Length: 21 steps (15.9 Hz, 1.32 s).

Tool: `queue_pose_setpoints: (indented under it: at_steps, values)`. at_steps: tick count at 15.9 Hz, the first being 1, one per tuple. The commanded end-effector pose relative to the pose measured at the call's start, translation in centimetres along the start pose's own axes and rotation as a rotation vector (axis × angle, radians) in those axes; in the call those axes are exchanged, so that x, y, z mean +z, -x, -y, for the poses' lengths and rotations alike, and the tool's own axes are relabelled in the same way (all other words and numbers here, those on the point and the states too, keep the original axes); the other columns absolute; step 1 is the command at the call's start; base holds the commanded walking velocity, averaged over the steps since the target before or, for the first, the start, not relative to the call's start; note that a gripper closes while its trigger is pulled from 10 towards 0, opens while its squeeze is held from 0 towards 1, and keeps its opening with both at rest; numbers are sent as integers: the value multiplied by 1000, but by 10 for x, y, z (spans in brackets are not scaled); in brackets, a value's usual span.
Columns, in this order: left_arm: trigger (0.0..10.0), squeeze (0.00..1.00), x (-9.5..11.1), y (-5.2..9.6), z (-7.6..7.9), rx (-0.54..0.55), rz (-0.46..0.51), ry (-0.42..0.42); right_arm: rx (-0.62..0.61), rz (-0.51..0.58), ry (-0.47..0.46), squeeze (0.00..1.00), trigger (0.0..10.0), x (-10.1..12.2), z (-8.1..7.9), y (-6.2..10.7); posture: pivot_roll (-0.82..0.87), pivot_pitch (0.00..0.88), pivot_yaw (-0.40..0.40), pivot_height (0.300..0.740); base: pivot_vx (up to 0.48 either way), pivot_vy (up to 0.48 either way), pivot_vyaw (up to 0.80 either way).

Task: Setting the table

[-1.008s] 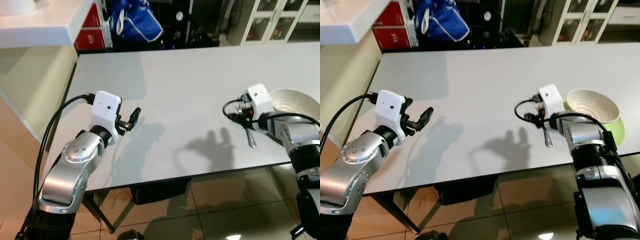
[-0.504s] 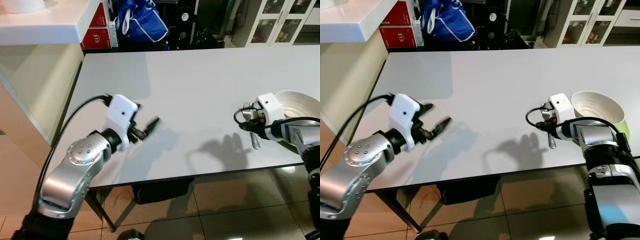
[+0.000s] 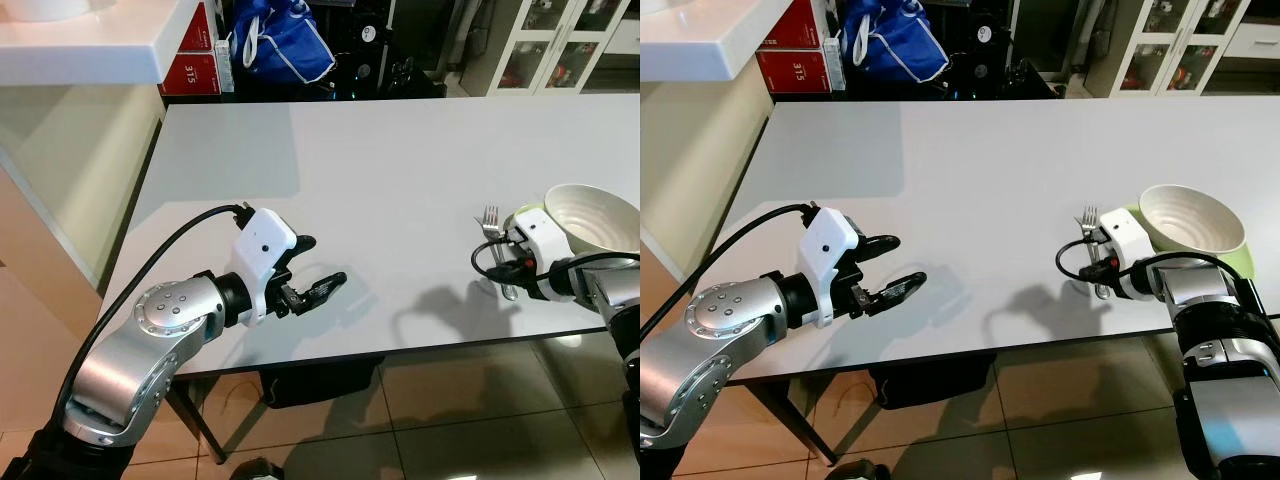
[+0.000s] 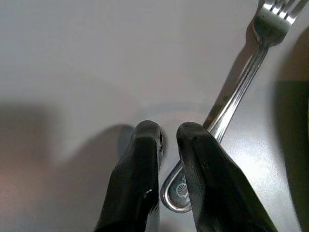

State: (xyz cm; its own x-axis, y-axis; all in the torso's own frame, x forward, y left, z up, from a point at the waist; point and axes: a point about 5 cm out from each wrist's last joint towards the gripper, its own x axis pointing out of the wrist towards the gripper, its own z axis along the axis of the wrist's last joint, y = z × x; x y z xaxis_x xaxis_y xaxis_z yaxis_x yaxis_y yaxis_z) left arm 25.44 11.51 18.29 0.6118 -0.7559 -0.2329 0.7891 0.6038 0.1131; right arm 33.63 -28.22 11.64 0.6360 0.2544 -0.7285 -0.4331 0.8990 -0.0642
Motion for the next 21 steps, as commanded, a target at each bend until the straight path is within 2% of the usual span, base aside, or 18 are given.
queue_pose_setpoints:
  at_steps: [1, 7, 21]
  values:
    - [10000, 0, 3, 2, 4, -32, 3, -8, -30, -18, 7, 0, 10000, -6, 7, 4, 76, 0, -31, 740, 0, 0, 0]
    - [10000, 0, 0, 0, 3, -40, -10, -8, -60, -41, -7, 0, 10000, -16, 13, 6, 68, 0, -22, 740, 0, 0, 0]
    - [10000, 0, -2, 0, 2, -43, -14, -10, -57, -36, -16, 0, 10000, -16, 13, 7, 67, 0, -19, 740, 0, 0, 0]
